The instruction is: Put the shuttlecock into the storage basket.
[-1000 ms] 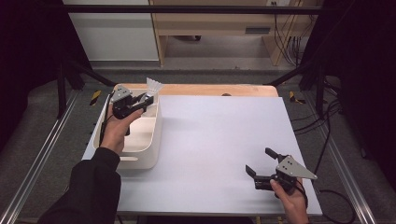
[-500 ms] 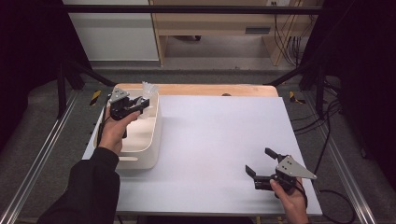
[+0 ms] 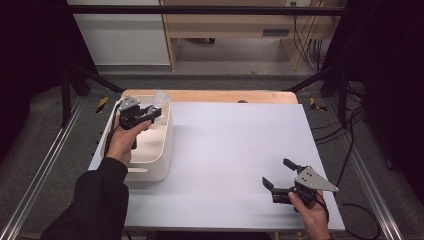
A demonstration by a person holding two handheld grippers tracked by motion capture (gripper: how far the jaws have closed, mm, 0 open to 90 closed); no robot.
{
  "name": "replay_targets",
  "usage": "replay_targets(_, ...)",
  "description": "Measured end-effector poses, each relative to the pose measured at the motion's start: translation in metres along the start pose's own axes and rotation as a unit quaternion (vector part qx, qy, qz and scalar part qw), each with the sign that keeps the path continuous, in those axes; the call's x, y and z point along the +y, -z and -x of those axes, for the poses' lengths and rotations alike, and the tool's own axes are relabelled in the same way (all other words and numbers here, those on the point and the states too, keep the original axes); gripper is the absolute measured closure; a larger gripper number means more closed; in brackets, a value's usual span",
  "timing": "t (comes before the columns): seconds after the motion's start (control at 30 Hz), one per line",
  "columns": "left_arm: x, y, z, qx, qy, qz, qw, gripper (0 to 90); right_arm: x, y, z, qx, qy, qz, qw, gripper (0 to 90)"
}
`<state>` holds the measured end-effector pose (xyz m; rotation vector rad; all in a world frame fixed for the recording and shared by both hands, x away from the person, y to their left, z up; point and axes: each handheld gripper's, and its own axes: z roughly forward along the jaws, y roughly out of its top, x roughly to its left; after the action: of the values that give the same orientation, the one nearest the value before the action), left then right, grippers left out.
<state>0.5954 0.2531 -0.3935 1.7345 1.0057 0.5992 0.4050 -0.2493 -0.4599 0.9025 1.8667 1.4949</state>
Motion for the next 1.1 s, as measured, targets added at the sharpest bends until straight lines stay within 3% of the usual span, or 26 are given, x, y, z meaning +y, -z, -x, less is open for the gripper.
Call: replay_targets(1.1,-0.0033,-0.0034,0.0012,-0.005,-0.009,-0.023,0.9997,64.8,-0.0013,-0.0018,-0.0005,0.003,0.0,-0.007,1.0,4.0)
